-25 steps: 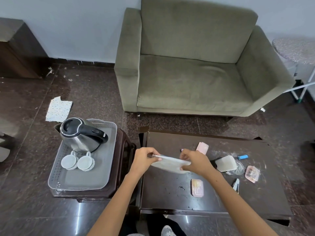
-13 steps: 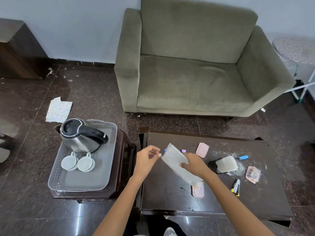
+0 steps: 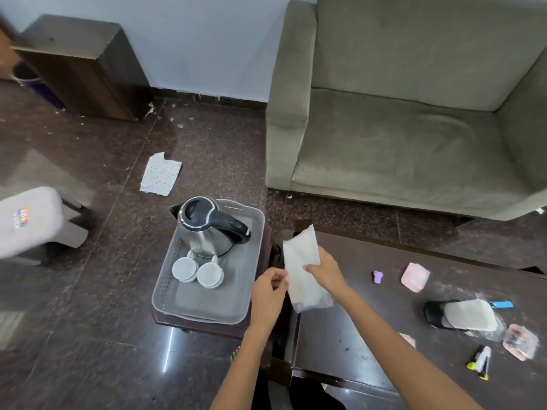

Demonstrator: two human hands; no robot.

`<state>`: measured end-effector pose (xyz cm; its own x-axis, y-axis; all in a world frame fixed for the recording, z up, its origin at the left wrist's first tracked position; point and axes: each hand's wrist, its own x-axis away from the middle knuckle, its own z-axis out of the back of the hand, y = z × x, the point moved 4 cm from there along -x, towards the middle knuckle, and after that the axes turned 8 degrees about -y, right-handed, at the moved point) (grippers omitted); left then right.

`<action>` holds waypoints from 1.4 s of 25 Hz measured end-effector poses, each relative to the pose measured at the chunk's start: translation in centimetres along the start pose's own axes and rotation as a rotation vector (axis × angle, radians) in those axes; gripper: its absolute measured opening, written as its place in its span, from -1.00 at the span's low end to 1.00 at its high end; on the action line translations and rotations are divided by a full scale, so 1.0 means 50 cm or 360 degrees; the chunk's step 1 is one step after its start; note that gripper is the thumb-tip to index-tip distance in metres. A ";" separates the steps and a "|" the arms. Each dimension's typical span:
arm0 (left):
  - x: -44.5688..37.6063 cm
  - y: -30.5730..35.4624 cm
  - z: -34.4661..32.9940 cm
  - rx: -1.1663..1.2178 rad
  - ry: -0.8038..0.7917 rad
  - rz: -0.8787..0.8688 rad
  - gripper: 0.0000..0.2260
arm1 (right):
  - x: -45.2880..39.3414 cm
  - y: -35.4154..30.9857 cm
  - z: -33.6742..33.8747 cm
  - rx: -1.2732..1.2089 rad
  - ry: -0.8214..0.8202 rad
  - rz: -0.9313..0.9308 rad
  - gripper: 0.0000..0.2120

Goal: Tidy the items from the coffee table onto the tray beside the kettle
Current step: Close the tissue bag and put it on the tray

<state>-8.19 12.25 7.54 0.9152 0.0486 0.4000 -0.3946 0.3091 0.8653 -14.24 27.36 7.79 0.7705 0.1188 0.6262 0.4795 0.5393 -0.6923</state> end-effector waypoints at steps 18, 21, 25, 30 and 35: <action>-0.057 -0.140 0.193 0.0184 0.0038 0.0220 -0.92 | -0.252 -0.087 -0.257 0.0646 0.0243 -0.0249 -0.76; -0.061 -0.139 0.197 0.0195 0.0012 0.0209 -0.91 | -0.253 -0.081 -0.250 0.0673 0.0353 -0.0285 -0.97; -0.065 -0.141 0.200 0.0155 0.0001 0.0207 -0.92 | -0.253 -0.085 -0.253 0.0557 0.0532 -0.0248 -0.94; -0.063 -0.135 0.201 0.0115 -0.0016 0.0174 -0.92 | -0.266 -0.083 -0.261 0.0474 0.0338 -0.0110 -0.89; -0.050 -0.129 0.176 0.0047 -0.0060 0.0146 -0.92 | -0.223 -0.058 -0.214 0.0295 0.0366 -0.0004 -0.83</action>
<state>-8.65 1.77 3.59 0.8717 0.0396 0.4884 -0.4792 0.2769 0.8329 -19.71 15.55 -1.04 0.8545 -0.0636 0.5156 0.4131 0.6850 -0.6001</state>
